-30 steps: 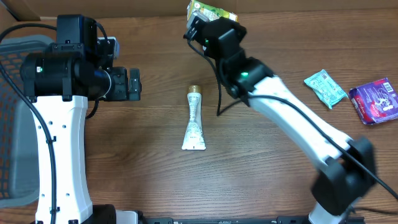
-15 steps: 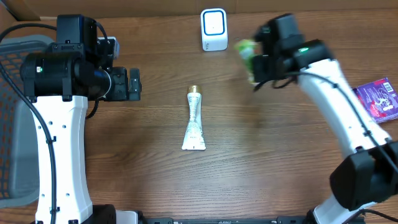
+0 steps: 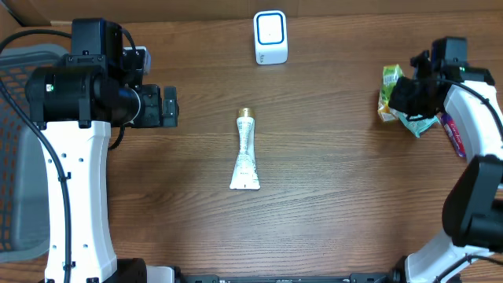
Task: Scan the item barcode
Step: 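Carry the green-yellow packet right and set it beside the mint-green packet, then move the right gripper to the white tube and grasp it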
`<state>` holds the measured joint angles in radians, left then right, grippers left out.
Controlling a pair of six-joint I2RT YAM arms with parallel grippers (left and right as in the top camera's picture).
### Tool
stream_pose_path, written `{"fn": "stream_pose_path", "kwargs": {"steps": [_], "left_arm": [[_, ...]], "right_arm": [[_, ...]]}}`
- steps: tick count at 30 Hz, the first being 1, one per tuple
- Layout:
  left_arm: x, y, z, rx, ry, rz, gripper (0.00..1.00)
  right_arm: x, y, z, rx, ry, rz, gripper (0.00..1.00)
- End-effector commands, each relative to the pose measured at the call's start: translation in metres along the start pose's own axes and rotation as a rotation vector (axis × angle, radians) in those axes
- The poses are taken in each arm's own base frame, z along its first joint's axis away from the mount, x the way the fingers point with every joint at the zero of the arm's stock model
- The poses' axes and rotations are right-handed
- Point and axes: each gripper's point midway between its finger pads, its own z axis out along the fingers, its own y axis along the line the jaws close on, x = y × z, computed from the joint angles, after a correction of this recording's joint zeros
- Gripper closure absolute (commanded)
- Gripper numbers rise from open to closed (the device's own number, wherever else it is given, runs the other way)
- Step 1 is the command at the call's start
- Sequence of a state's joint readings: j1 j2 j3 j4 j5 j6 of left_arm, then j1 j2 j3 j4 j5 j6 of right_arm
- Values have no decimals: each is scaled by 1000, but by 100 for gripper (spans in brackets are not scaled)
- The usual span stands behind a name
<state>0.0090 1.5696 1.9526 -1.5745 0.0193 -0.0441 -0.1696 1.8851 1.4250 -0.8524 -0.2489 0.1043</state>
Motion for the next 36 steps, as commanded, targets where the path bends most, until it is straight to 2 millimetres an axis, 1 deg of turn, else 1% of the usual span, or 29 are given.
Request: {"fn": "stream_pose_path", "kwargs": {"steps": [1,4,6,7,10,11,15,17,18,19,21,22,24,25,26,27,29,30,31,34,36], "left_arm": [[-1,0,1,5,2,19,0],[-1,0,1,5,2,19,0],[-1,0,1,5,2,19,1],[-1,0,1,5,2,19,0],[-1,0,1,5,2,19,1],[-1,0,1,5,2,19,1],[-2,0,2,5,4,18,0],[-2,0,2,5,4,18,1],[-2,0,2,5,4,18,0],[-2,0,2,5,4,18,0],[-2,0,3,6,7,19,0],[-2,0,3,5,8,18,0],[-2,0,3,5,7,18,0],[-2,0,3,5,7,18,0],[-2,0,3,5,8,18,0],[-2,0,3,5,8,18,0],[-2,0,3,6,8,18,1],[-2,0,3,5,7,18,0],[-2,0,3,5,7,18,0],[-2,0,3,5,7,18,0],[-2,0,3,5,8,18,1]], "right_arm": [[12,0,18,-67,43,23,96],[17,-16,32,-23,67,46,96],[19,-30,34,29,74,62,96],[19,-38,33,59,73,79,96],[20,-68,26,161,65,220,96],[21,-75,24,174,66,253,96],[23,-93,11,185,76,333,96],[18,-95,4,186,66,340,94],[15,-94,-1,185,57,334,89],[12,-92,-6,183,50,321,81],[5,-88,-18,180,34,301,57],[2,-86,-24,178,24,299,46],[-5,-81,-38,175,3,294,18],[-8,-79,-45,174,-4,292,7],[-11,-77,-52,173,-11,291,2],[-15,-74,-60,172,-17,289,0],[-19,-67,-75,164,-19,287,0],[-20,-62,-81,151,-14,286,0],[-21,-53,-88,120,-6,284,0],[-20,-14,-100,-24,31,264,0],[-15,21,-101,-154,70,237,0]]}}
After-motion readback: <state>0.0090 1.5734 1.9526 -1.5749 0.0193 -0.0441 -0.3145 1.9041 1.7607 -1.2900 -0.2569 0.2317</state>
